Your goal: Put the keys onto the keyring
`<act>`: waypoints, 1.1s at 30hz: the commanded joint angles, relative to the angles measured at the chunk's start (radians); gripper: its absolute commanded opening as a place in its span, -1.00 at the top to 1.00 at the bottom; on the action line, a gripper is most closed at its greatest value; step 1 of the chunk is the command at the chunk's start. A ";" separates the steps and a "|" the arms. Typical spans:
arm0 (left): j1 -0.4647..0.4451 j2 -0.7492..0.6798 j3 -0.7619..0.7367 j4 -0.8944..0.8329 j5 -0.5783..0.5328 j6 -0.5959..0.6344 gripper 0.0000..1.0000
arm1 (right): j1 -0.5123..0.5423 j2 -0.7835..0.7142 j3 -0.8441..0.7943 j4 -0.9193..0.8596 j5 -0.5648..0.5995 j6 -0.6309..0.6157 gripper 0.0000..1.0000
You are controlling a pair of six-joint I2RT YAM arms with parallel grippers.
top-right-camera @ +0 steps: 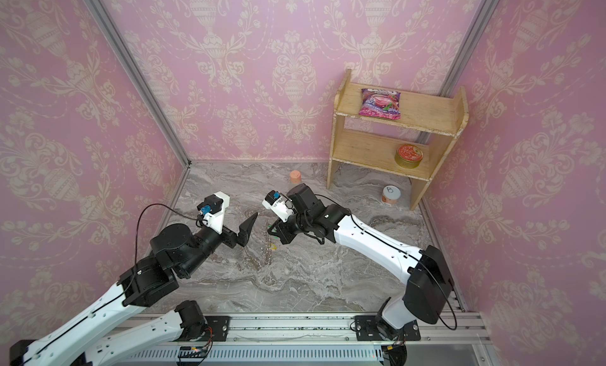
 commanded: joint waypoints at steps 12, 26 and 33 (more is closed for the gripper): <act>-0.008 -0.006 -0.020 -0.025 -0.028 -0.018 -0.99 | -0.085 -0.028 -0.229 0.027 0.039 0.073 1.00; -0.008 0.026 -0.045 -0.023 -0.056 -0.030 -0.99 | -0.194 -0.060 -0.392 -0.088 0.131 0.139 0.90; 0.007 0.071 -0.076 -0.018 -0.169 -0.037 -0.99 | -0.272 -0.101 -0.389 -0.153 0.226 0.153 0.27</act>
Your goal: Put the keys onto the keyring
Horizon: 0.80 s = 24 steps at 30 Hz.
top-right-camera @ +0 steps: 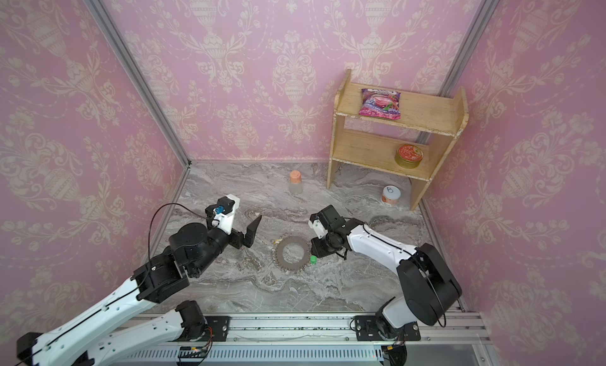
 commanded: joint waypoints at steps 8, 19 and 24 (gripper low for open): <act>0.223 0.136 -0.083 0.057 -0.154 -0.024 -0.99 | -0.177 -0.164 0.008 -0.013 0.097 -0.052 -0.29; 0.433 0.309 -0.367 0.608 -0.167 0.074 -0.99 | -0.395 -0.232 -0.067 0.325 0.405 -0.159 -0.99; 0.506 0.449 -0.433 0.825 -0.160 0.125 -0.99 | -0.446 -0.206 -0.311 0.782 0.498 -0.233 -0.99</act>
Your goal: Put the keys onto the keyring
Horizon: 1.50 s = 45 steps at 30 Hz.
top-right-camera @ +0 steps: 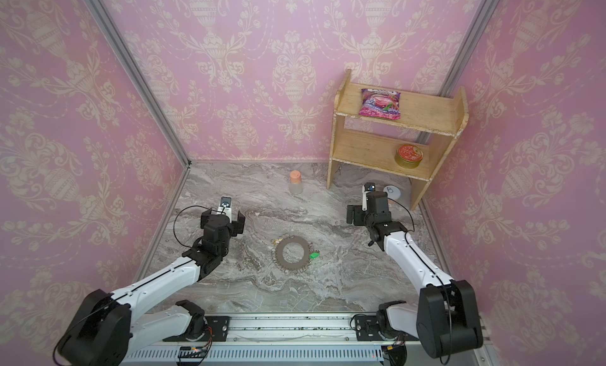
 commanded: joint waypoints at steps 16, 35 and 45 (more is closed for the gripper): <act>0.193 0.412 -0.127 0.695 0.024 0.081 -0.99 | -0.019 0.053 -0.307 0.639 0.094 -0.144 -1.00; 0.300 0.399 -0.158 0.699 0.190 -0.025 -0.99 | -0.035 0.197 -0.376 0.920 -0.041 -0.127 -1.00; 0.347 0.460 -0.163 0.739 0.269 -0.064 -0.98 | -0.047 0.242 -0.314 0.852 0.061 -0.072 -0.99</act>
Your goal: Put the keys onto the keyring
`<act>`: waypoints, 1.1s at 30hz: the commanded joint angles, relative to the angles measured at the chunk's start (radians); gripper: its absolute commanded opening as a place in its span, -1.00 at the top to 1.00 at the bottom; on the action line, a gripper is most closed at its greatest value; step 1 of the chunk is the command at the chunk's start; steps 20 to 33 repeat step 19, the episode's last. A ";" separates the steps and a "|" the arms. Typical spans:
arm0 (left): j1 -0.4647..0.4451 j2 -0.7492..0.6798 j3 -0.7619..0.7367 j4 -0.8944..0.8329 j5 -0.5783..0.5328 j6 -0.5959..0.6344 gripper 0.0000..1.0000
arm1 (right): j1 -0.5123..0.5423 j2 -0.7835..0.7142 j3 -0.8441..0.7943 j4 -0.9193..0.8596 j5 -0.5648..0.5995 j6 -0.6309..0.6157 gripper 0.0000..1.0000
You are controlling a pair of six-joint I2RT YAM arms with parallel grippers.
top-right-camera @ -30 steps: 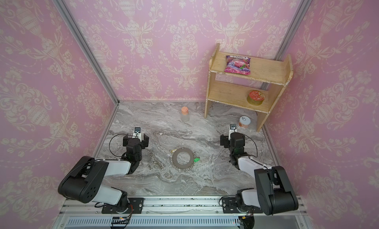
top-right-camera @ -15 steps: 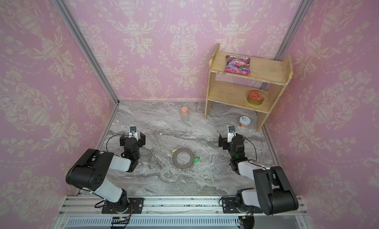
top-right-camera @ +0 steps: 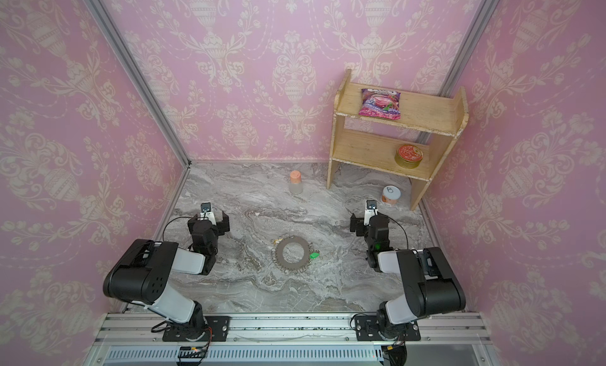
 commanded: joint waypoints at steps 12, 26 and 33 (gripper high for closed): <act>0.010 0.047 -0.007 0.060 0.032 -0.028 -0.99 | -0.009 0.006 0.023 -0.023 0.035 0.029 -0.99; 0.010 0.047 -0.006 0.058 0.023 -0.031 -0.99 | -0.010 0.006 0.023 -0.024 0.032 0.032 -0.99; 0.010 0.047 -0.006 0.058 0.023 -0.031 -0.99 | -0.010 0.006 0.023 -0.024 0.032 0.032 -0.99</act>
